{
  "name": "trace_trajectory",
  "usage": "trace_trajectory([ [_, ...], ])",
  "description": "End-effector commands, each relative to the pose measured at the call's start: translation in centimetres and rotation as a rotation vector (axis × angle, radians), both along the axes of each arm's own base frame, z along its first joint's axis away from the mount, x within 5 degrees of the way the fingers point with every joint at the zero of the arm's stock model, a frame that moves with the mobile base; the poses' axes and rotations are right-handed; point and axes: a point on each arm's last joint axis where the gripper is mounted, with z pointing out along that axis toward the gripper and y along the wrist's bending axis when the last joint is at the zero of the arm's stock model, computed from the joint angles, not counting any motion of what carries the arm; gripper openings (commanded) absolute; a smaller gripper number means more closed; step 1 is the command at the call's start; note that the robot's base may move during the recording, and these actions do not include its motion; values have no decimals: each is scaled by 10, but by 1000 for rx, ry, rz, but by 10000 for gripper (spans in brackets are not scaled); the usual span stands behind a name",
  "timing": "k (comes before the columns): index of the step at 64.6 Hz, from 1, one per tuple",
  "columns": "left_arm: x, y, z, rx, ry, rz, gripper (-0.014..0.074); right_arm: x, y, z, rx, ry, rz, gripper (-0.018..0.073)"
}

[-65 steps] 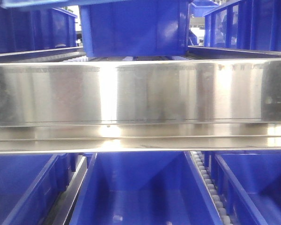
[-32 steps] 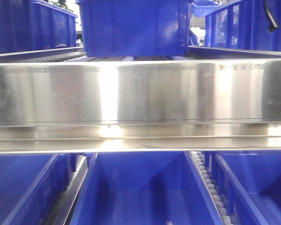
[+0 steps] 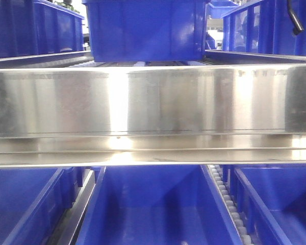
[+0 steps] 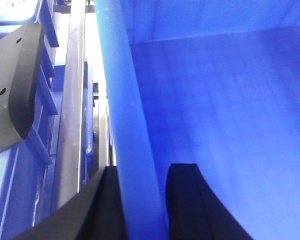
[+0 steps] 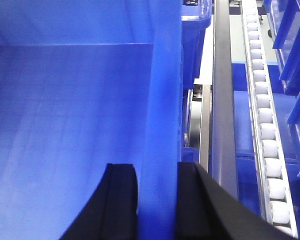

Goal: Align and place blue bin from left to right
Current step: 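Lift the blue bin off the upper shelf with both grippers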

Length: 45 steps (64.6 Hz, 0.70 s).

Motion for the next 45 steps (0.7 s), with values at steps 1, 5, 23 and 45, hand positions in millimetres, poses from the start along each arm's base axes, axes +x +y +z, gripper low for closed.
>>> trace_trajectory([
  [1,-6,3,17,16,-106,-2,-16,-6,-7,20,-30,-136,-18,-78],
  [5,-6,3,17,16,-106,-2,-16,-5,-7,20,-30,-138,-18,-78],
  [23,-6,3,17,16,-106,-2,-16,-2,-6,27,-12,-225,-16,-78],
  [45,-6,3,17,16,-106,-2,-16,-2,-6,28,-9,-237,-15,-78],
])
